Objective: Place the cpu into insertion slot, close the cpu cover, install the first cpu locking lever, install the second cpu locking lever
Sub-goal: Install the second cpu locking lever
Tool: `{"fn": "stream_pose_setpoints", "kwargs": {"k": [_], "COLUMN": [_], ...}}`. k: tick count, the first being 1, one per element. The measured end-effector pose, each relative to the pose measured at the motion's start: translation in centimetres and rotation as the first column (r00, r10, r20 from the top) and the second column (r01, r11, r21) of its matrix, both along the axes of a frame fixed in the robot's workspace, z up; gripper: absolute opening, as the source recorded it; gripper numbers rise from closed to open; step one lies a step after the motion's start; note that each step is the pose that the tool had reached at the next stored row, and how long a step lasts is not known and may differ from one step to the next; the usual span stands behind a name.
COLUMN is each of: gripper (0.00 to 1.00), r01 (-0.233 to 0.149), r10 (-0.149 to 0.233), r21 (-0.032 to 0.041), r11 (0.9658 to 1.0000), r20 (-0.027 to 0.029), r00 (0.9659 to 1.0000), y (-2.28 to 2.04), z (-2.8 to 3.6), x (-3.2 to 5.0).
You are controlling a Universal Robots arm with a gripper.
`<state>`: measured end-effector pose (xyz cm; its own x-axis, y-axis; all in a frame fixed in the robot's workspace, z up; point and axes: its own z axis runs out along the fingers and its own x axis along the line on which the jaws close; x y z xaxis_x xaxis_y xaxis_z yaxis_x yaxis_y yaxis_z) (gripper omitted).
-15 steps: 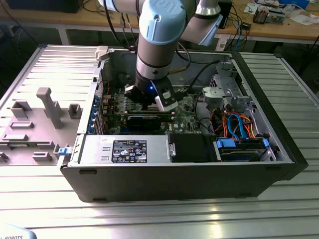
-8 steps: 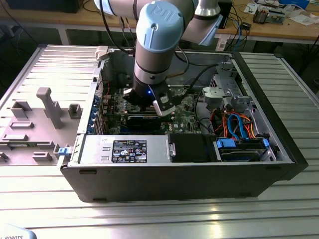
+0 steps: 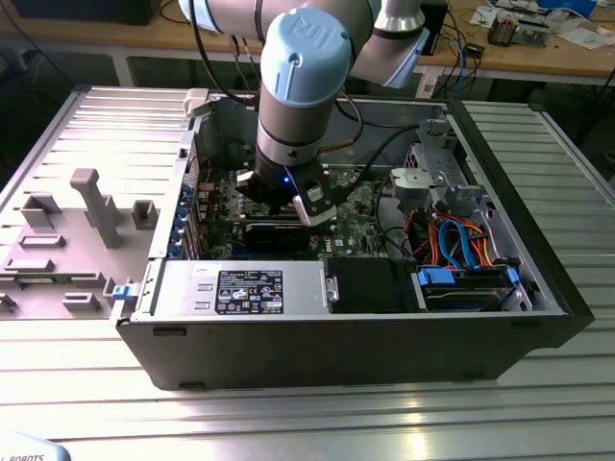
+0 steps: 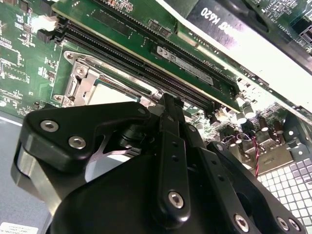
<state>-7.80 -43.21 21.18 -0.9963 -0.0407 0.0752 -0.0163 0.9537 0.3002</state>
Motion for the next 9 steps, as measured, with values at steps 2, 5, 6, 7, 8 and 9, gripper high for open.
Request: {"fn": "stream_pose_setpoints", "kwargs": {"k": [2,5,6,7,8,9], "gripper": [0.11,0.11,0.11,0.11,0.11,0.11], "r01": [0.000,0.000,0.000,0.000,0.000,0.000], "r10": [0.000,0.000,0.000,0.000,0.000,0.000], "r21": [0.0001,0.0001,0.0002,0.0005,0.0012,0.0019], "r11": [1.0000,1.0000,1.0000,1.0000,1.0000,1.0000], "r20": [0.0000,0.0000,0.0000,-0.0001,-0.0001,-0.0002], "r00": [1.0000,1.0000,1.0000,1.0000,1.0000,1.0000], "y": [0.00,0.00,0.00,0.00,0.00,0.00], "z": [0.00,0.00,-0.01,-0.01,-0.01,-0.01], "x": [0.00,0.00,0.00,0.00,0.00,0.00]}}
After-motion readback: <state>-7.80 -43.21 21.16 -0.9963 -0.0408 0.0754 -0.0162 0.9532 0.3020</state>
